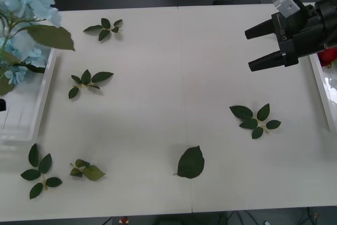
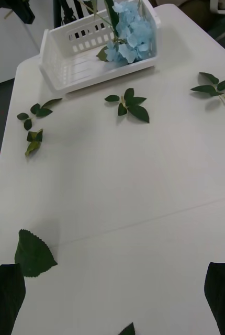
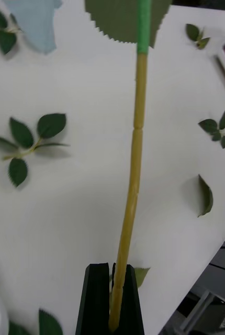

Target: Place the red flowers into the right box and the blue flowers into the left box. If a person shows an open palm, hand one flower to the person first, then continue sorting.

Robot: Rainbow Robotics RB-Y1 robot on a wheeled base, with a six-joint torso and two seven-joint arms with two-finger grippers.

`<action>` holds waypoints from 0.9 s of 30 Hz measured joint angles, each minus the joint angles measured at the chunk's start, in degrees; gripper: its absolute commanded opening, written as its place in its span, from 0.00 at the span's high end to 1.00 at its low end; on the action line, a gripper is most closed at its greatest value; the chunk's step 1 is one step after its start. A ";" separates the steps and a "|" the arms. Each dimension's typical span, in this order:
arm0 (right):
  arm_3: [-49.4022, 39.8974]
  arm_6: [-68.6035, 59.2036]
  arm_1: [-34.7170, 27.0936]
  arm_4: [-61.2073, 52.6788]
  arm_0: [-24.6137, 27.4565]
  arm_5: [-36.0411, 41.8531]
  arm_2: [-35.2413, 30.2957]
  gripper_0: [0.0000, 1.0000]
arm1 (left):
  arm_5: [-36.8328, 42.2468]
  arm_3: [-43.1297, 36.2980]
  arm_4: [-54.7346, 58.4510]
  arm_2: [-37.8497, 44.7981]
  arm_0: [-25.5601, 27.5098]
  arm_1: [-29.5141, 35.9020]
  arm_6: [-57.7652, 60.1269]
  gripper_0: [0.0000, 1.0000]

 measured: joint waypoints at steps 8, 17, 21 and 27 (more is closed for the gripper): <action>0.10 -0.13 -1.09 -3.56 2.27 0.05 0.04 0.00 | 2.32 -0.13 -10.12 10.15 9.15 4.24 0.85 1.00; 0.09 -0.13 -1.10 -6.12 2.85 0.57 0.05 0.00 | 1.14 0.06 -21.86 14.60 16.38 4.95 0.84 1.00; 0.08 -0.13 -1.10 -4.68 2.85 0.49 0.05 0.00 | -2.96 3.03 -25.07 13.81 16.98 5.51 0.83 1.00; 0.08 -0.13 -1.10 -4.52 2.87 0.42 0.05 0.00 | -8.51 9.11 -27.60 8.69 16.94 8.92 0.83 0.71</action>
